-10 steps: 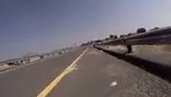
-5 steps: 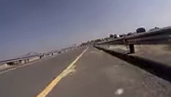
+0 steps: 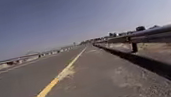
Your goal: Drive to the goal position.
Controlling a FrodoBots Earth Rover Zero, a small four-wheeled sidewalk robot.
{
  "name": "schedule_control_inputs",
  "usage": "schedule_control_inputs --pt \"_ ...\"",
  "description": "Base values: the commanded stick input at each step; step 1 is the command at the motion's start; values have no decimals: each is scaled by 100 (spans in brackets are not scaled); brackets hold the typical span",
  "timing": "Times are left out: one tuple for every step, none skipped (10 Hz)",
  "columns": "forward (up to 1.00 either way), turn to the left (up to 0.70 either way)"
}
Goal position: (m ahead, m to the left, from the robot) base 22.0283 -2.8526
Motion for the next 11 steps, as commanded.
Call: schedule_control_inputs --pt "50 0" --pt "50 0" --pt "50 0" --pt "50 0" --pt "50 0" --pt "50 0" --pt "50 0" --pt "50 0" --pt "50 0" --pt "50 0" --pt "50 0"
